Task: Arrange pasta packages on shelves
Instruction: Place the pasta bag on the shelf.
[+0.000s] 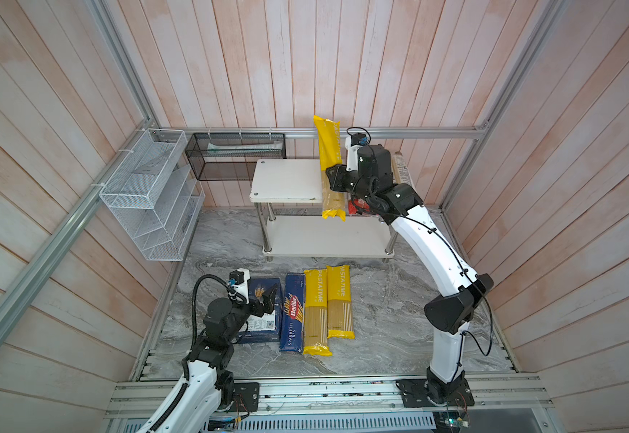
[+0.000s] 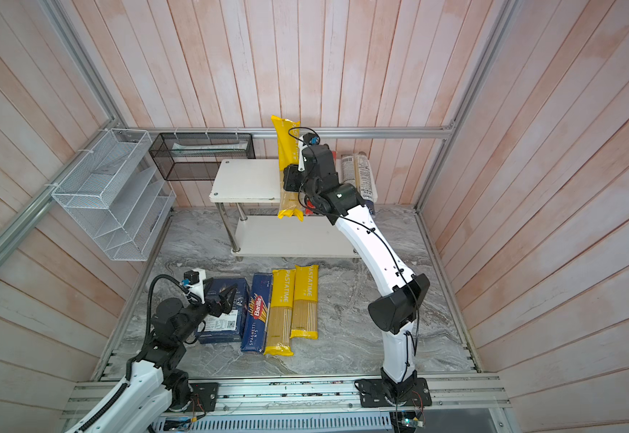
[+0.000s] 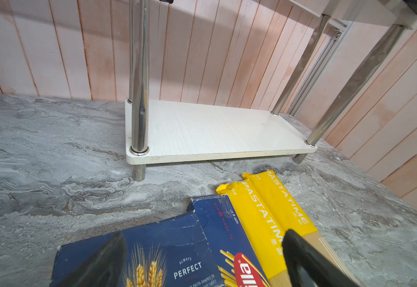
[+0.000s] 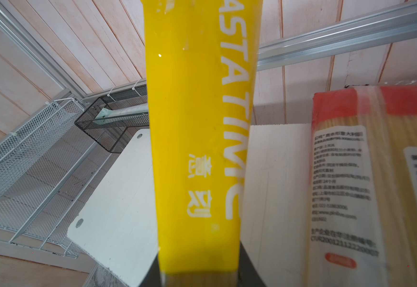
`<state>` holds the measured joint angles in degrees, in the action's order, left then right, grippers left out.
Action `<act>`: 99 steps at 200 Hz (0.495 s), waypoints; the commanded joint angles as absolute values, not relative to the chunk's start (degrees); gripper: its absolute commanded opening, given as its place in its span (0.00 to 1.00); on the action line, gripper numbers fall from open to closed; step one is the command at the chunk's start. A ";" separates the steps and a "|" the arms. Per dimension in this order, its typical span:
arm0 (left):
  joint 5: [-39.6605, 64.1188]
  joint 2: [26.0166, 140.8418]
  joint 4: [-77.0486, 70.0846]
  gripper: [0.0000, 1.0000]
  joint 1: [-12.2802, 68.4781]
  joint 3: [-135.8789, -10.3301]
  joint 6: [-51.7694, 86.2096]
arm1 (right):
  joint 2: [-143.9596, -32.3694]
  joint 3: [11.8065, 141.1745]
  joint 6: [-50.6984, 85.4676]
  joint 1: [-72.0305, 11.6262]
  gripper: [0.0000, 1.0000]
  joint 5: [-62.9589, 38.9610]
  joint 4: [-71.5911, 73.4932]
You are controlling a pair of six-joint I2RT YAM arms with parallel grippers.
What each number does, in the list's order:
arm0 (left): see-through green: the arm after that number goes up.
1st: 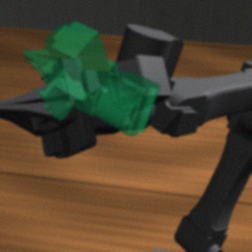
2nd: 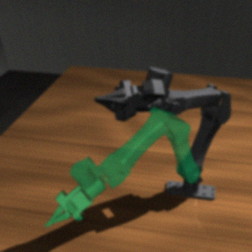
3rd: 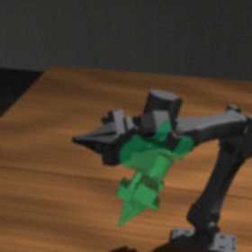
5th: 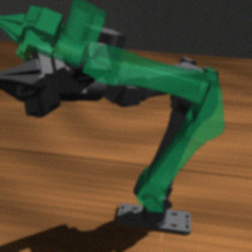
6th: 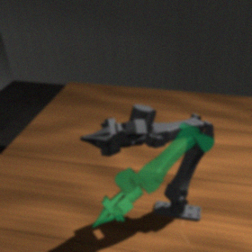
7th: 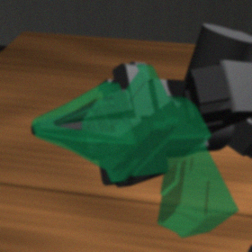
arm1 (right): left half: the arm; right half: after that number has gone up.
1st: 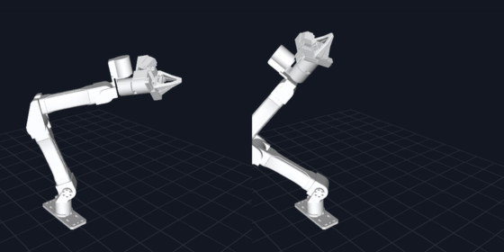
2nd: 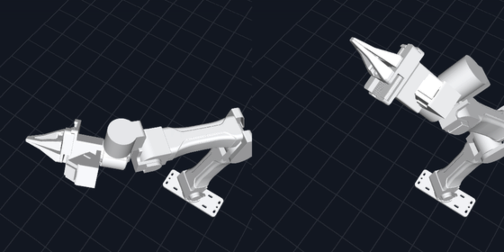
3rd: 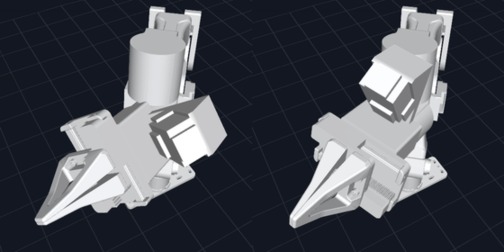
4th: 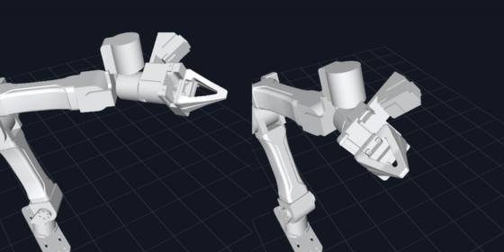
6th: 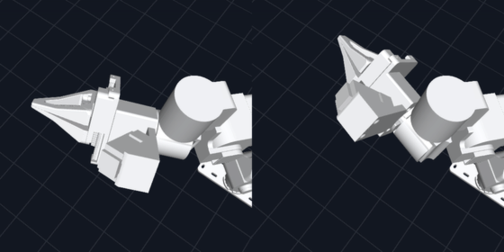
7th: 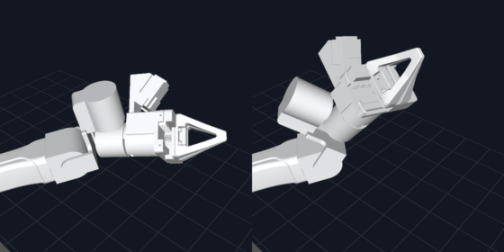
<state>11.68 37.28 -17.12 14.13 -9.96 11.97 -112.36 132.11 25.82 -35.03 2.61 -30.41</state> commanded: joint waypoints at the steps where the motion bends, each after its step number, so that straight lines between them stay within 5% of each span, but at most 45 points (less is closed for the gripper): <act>1: 11.99 36.83 -17.40 1.00 13.81 -11.60 11.16 | -110.77 131.85 26.41 -34.36 0.30 4.30 -20.26; 99: 11.95 36.92 -17.41 1.00 13.87 -11.60 11.22 | -109.08 128.45 27.33 -34.36 0.38 3.74 -17.15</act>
